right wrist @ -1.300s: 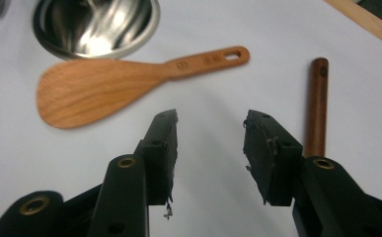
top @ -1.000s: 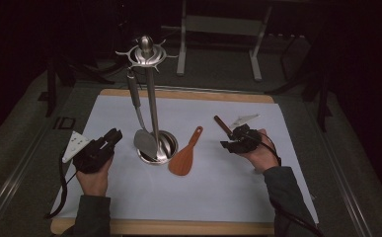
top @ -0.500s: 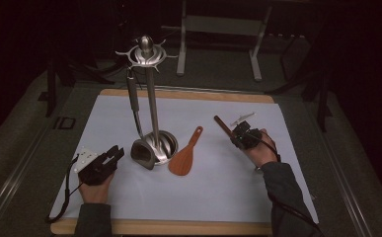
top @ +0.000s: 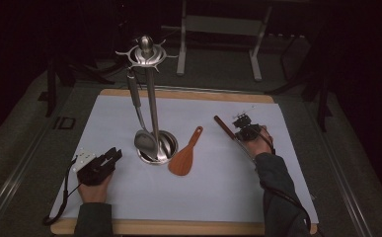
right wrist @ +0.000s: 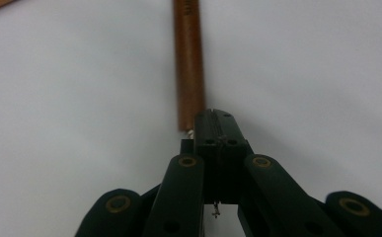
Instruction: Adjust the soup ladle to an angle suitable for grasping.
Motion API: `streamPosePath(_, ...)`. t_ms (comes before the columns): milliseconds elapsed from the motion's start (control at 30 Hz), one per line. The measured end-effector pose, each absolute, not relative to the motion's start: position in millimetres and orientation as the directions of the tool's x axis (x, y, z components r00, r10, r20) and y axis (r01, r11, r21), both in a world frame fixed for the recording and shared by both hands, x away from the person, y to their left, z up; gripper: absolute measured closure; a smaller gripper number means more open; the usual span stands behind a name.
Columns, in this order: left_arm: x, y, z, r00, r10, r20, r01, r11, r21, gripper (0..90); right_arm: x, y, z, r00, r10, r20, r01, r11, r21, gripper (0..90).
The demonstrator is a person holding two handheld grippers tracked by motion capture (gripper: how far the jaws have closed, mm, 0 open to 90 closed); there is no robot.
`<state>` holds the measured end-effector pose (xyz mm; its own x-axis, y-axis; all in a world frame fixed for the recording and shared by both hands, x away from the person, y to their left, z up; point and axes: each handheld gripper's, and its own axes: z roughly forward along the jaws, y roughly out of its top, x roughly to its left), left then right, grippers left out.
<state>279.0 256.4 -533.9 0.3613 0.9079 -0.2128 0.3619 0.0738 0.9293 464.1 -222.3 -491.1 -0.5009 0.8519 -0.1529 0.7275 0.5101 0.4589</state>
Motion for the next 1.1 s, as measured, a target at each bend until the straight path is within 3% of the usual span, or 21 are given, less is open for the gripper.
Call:
streamPosePath(533, 279, 256, -536, 0.360, 0.907, -0.221, 0.369, 0.079, 0.926, 69.8, 481, -221, -508, -0.494, 0.863, -0.100, 0.747, 0.481, 0.459, 90.0)
streamPosePath(867, 280, 257, -536, 0.362, 0.904, -0.226, 0.372, 0.082, 0.925, 69.8, 462, -209, -507, -0.622, 0.768, -0.154, 0.662, 0.621, 0.420, 90.0)
streamPosePath(1100, 280, 257, -536, 0.362, 0.904, -0.228, 0.373, 0.084, 0.924, 69.7, 444, -206, -507, -0.663, 0.727, -0.181, 0.625, 0.670, 0.401, 90.0)
